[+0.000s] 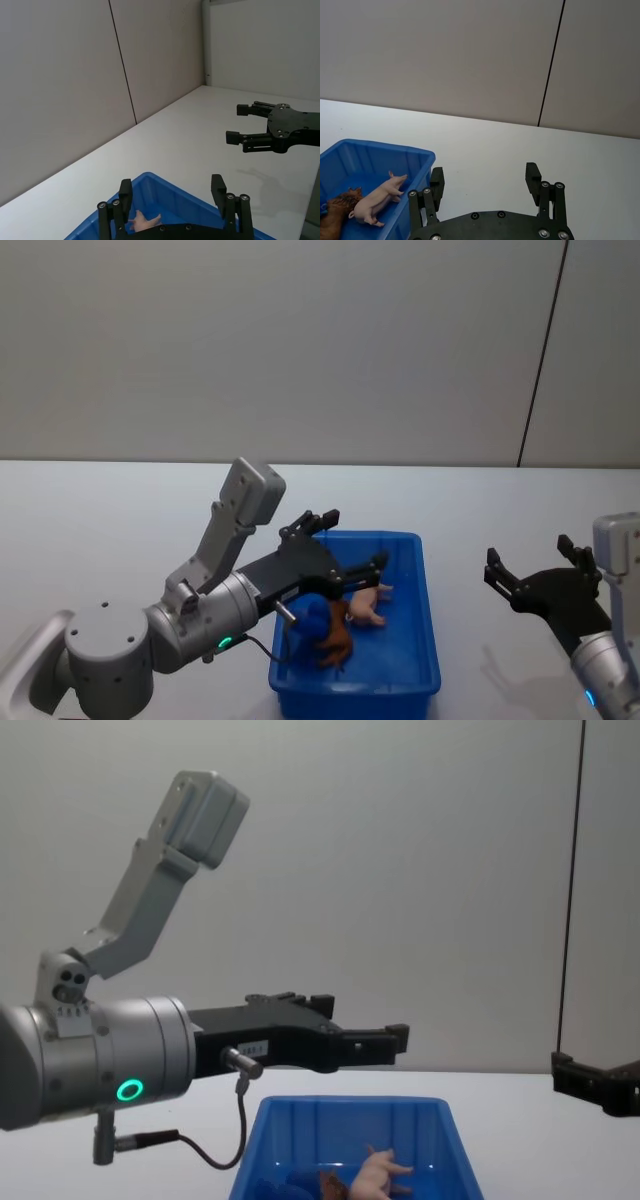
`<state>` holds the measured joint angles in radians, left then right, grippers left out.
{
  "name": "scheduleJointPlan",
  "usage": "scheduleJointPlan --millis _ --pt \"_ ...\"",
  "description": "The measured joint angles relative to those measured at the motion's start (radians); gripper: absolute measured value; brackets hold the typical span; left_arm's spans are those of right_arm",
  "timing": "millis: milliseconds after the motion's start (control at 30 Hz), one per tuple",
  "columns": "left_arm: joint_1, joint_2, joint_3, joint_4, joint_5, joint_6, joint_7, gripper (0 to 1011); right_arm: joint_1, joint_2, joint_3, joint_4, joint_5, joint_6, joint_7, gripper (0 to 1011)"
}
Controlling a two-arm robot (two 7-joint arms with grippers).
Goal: Pick up the two dolls from the table and place them into the box.
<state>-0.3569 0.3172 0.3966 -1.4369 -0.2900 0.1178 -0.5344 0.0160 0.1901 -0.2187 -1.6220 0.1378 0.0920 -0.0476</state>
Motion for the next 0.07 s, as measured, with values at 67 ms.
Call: scheduleJointPlan --millis 67 --pt "-0.002 -0.001 0.0 0.002 0.0 -0.002 -0.005 1002 0.0 0.0 0.0 0.0 0.0 0.0 0.0 1001"
